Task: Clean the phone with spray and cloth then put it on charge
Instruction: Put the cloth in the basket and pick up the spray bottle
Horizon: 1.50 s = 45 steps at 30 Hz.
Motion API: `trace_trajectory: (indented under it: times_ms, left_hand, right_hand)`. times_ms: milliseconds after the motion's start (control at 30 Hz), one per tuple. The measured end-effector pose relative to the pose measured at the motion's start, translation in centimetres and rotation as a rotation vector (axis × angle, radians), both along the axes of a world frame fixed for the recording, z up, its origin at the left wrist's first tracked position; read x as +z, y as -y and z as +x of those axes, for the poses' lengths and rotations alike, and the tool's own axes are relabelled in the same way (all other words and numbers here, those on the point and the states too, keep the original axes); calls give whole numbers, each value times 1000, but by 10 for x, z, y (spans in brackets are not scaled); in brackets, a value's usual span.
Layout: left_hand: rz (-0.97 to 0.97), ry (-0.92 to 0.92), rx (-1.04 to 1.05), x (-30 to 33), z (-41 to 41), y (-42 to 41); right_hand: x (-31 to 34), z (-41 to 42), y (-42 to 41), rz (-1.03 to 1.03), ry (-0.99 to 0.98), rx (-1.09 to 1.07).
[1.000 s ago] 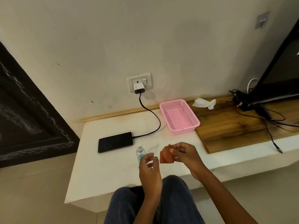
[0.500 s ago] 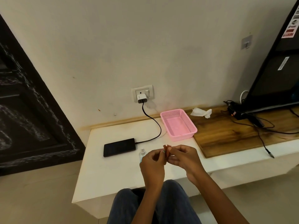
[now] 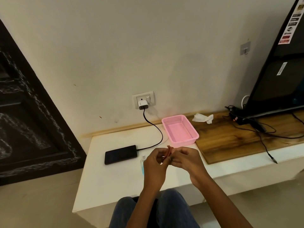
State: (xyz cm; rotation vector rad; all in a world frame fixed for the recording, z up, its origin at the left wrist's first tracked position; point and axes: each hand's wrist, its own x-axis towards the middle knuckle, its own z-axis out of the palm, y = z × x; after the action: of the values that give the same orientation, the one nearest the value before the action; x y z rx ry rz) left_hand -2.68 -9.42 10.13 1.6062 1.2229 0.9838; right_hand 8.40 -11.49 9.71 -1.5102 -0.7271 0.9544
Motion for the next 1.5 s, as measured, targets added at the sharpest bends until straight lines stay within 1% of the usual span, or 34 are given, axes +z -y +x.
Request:
trace_trajectory:
  times_ms: [33, 133, 200, 333, 400, 467, 500, 600, 700, 767, 900, 1000, 1067, 1233, 1367, 1500]
  left_hand:
    - [7, 10, 5, 0, -1, -3]
    - [12, -12, -40, 1, -1, -10]
    - [-5, -44, -101, 4, 1, -11]
    - [-52, -82, -195, 8, 7, -11]
    - [-73, -74, -189, 8, 10, -12]
    - [-89, -29, -153, 7, 15, -12]
    - [-114, 21, -117, 7, 17, -10]
    - [-290, 191, -7, 5, 22, -10]
    - [-422, 193, -58, 0, 25, -11]
    - [-423, 190, -59, -2, 25, -10]
    - [-372, 198, 7, -6, 25, -11]
    - [-450, 258, -46, -9, 24, -11]
    - [-505, 252, -91, -12, 23, -11]
    - [-503, 256, -50, -21, 22, -15]
    - [-507, 238, -72, -35, 26, -21]
    - [-507, 247, -26, -57, 36, -34]
  right_hand:
    - [0, 3, 1, 4, 60, 25]
    - [1, 17, 1, 6, 336, 32]
    - [2, 25, 3, 31, 399, 101]
    - [0, 40, 6, 8, 378, 331]
    - [0, 45, 7, 62, 360, 351]
    - [0, 46, 8, 98, 336, 282]
    - [1, 47, 8, 106, 336, 233]
    - [0, 45, 7, 150, 313, 91]
    - [-2, 44, 8, 176, 237, 9]
    - [-5, 44, 8, 181, 218, -3]
    - [-9, 42, 8, 179, 183, -48]
    - [-10, 40, 6, 190, 124, -74]
    - [-11, 42, 5, 190, 94, -89]
    - [-14, 48, 2, 174, 78, -37]
    - [-25, 56, -4, 102, 88, -54]
    - [-36, 70, -18, 55, 67, -46]
